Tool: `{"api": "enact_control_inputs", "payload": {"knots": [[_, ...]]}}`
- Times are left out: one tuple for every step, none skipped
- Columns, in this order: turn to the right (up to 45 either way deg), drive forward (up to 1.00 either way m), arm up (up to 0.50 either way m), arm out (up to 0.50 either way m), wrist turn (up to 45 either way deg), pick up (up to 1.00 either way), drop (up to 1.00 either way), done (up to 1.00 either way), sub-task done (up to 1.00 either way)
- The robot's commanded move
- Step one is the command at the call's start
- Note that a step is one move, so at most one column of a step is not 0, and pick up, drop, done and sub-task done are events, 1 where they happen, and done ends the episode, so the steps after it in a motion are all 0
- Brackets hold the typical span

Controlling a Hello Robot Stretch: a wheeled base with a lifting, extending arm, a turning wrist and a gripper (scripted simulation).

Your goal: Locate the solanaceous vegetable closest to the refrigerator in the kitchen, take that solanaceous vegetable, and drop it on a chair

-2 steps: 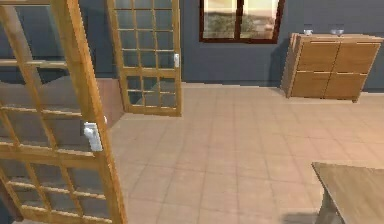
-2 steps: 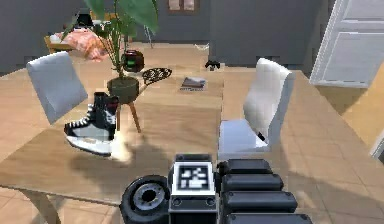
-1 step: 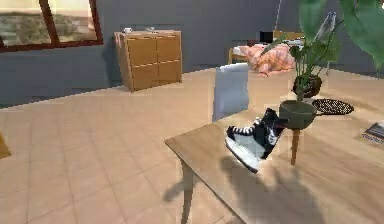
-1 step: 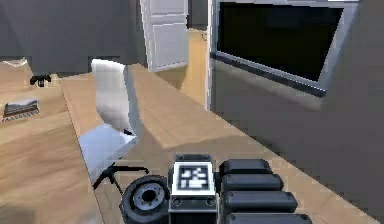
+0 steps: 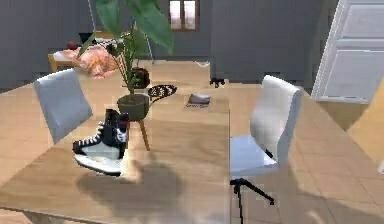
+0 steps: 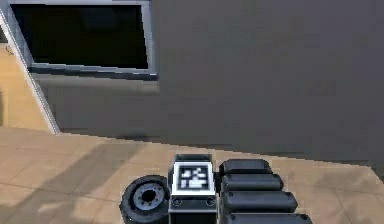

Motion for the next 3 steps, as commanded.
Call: {"api": "enact_control_inputs", "payload": {"knots": [[45.0,0.00,0.00,0.00,0.0,0.00,0.00,0.00,0.00],[39.0,0.00,0.00,0.00,0.0,0.00,0.00,0.00,0.00],[0.0,0.15,0.00,0.00,0.0,0.00,0.00,0.00,0.00]]}}
